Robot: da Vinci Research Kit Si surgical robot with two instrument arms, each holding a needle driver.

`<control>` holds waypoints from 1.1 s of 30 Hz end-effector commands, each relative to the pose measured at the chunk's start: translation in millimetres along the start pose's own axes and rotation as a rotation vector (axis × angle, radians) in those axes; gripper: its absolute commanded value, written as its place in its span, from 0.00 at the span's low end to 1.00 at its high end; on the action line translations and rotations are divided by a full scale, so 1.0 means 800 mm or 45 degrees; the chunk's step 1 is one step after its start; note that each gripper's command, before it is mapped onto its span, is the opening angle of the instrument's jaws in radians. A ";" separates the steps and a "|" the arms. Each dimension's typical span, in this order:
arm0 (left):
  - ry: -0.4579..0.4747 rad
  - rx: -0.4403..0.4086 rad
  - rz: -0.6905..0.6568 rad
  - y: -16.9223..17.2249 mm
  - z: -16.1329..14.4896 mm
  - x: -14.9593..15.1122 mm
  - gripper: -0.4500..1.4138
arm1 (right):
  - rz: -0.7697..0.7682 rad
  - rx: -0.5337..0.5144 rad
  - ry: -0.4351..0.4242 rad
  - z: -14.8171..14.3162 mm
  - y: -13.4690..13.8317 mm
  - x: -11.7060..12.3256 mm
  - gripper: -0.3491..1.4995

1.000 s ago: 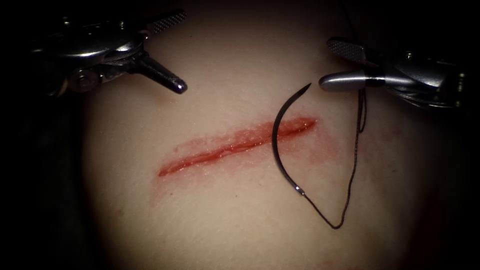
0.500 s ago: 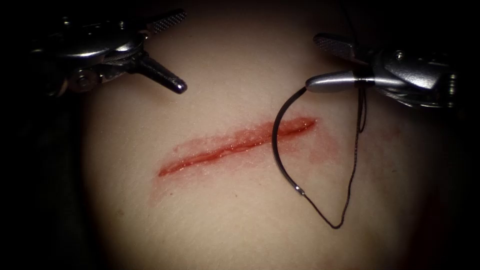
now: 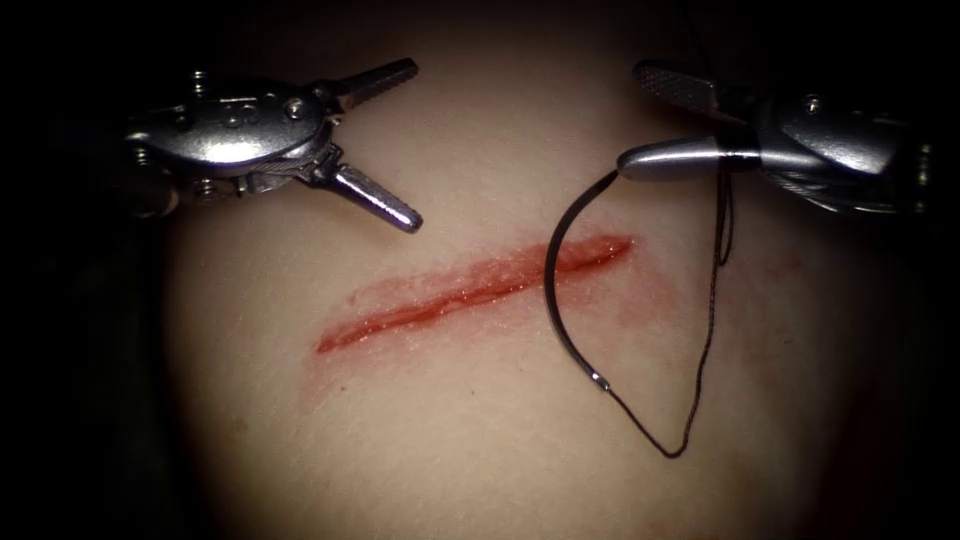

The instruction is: Wound Closure

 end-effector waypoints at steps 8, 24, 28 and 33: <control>-0.111 -0.123 0.255 -0.0030 0.0044 -0.0015 0.82 | 0.057 0.014 0.004 0.0003 -0.0003 0.0010 0.95; -0.361 0.022 -0.589 -0.0017 0.0074 -0.0040 0.79 | 0.080 0.026 0.008 -0.0010 -0.0007 0.0032 0.92; -0.390 -0.151 -0.323 -0.0021 0.0095 -0.0035 0.95 | 0.095 0.027 0.007 -0.0010 -0.0006 0.0032 0.92; -0.369 -0.241 0.706 -0.0045 0.0119 -0.0026 0.86 | 0.117 0.028 0.007 -0.0011 -0.0006 0.0032 0.92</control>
